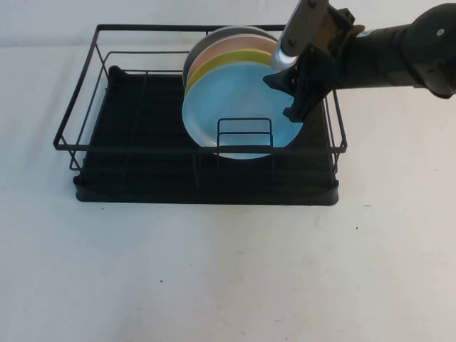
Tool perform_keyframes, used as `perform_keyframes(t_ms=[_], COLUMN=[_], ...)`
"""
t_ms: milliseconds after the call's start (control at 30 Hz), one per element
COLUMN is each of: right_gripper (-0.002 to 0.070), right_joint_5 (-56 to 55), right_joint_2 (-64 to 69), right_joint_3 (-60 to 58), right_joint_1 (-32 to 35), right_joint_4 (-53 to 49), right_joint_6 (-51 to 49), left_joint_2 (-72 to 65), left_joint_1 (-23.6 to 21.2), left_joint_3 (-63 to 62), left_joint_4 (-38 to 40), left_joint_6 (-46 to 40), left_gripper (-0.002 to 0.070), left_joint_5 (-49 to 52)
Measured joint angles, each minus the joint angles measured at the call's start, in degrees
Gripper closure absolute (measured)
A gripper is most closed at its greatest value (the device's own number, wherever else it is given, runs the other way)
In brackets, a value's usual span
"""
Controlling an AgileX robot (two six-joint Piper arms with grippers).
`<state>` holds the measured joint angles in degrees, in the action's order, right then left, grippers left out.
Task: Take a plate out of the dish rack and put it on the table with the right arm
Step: Grasp the plate from the shelf
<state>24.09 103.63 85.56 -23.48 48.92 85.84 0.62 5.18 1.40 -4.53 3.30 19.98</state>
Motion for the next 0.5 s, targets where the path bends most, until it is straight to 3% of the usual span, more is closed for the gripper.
perform_keyframes(t_ms=[500], right_gripper=[0.0399], right_joint_5=[-2.6], right_joint_2=[4.6], right_joint_3=[3.3], right_joint_1=[0.0], right_joint_4=[1.4], right_joint_6=[2.2], left_joint_2=[0.0], left_joint_1=[0.0], left_joint_3=[0.0], left_joint_4=[0.0], left_joint_6=[0.0], left_gripper=[0.068], left_joint_5=[0.0])
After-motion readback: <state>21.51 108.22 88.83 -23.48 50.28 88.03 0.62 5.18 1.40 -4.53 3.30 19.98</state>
